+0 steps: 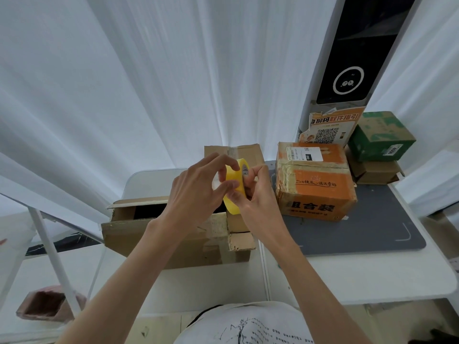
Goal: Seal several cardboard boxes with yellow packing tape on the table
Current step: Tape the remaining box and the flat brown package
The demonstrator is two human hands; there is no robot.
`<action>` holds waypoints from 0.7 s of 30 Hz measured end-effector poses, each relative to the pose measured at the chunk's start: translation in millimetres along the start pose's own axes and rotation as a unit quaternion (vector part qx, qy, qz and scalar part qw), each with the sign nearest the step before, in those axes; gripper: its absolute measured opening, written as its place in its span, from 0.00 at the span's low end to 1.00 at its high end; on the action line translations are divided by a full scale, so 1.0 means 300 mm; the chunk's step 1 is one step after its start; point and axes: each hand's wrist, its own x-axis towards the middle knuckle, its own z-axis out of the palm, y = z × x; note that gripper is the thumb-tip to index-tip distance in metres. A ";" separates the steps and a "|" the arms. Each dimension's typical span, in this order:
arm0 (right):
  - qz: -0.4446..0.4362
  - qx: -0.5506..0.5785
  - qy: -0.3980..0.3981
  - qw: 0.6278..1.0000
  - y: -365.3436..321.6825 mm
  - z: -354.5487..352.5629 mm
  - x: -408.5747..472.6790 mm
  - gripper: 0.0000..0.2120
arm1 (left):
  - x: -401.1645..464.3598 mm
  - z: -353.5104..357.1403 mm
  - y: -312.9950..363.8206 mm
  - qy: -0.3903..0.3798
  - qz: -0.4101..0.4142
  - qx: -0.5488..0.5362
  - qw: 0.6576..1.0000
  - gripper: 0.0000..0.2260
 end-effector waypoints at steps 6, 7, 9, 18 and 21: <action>-0.001 0.003 0.008 1.000 0.005 0.000 -0.014 0.16 | -0.005 0.003 0.011 -0.020 -0.018 -0.024 0.999 0.08; -0.003 0.002 0.009 1.000 0.004 0.001 -0.016 0.16 | -0.004 0.003 0.011 -0.022 -0.020 -0.031 0.999 0.07; -0.013 -0.008 0.012 1.000 0.001 0.003 -0.020 0.16 | -0.008 0.010 0.008 -0.027 -0.017 -0.037 0.999 0.08; -0.005 -0.016 0.011 1.000 0.002 -0.001 -0.016 0.17 | -0.032 0.018 0.019 0.020 -0.021 -0.051 0.998 0.10; -0.009 -0.015 0.008 1.000 -0.001 0.000 -0.018 0.17 | -0.036 0.016 0.025 0.048 -0.031 -0.046 0.997 0.08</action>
